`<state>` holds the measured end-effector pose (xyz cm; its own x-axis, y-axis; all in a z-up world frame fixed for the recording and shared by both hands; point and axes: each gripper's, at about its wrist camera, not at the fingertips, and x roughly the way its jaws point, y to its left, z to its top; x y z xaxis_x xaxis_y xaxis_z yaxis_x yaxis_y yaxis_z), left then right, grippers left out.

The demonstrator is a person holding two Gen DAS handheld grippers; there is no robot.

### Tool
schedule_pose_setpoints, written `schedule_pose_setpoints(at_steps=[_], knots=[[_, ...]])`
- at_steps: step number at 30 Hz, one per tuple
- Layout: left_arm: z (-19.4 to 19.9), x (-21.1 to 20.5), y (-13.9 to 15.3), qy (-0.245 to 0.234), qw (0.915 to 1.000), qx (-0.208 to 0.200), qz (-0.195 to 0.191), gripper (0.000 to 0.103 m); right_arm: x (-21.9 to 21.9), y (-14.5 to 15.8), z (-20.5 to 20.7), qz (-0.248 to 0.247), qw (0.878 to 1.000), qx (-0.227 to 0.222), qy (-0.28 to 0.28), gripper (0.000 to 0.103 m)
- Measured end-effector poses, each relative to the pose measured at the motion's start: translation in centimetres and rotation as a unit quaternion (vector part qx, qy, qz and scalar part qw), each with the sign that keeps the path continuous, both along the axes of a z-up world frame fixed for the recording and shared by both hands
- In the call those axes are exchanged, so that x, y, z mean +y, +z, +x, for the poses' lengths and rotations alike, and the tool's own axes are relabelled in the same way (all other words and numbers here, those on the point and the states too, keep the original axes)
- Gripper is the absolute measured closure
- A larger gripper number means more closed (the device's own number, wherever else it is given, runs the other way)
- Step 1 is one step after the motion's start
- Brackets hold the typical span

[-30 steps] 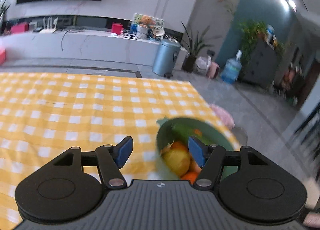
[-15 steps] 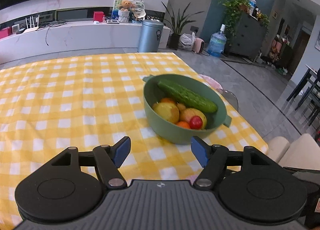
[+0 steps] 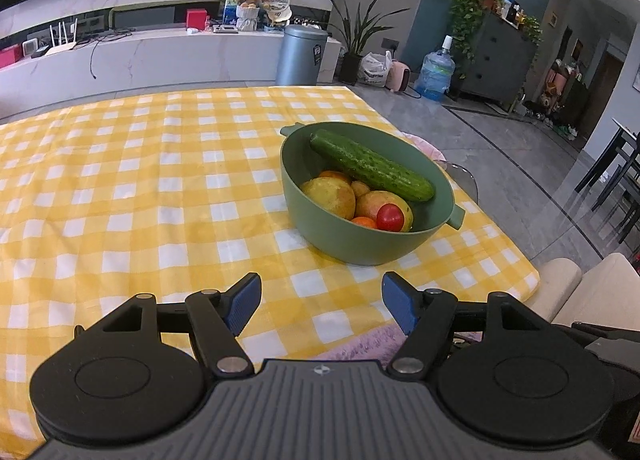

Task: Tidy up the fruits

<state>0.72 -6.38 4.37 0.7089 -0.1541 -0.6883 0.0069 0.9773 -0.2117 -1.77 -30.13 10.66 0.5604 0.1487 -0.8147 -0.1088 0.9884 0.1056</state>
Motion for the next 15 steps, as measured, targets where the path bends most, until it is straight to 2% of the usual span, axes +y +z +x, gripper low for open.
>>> schedule_pose_setpoints(at_steps=[15], knots=[[0.1, -0.26, -0.04, -0.003, 1.0, 0.006, 0.004, 0.022, 0.42, -0.64, 0.34, -0.013, 1.0, 0.012, 0.009, 0.033]])
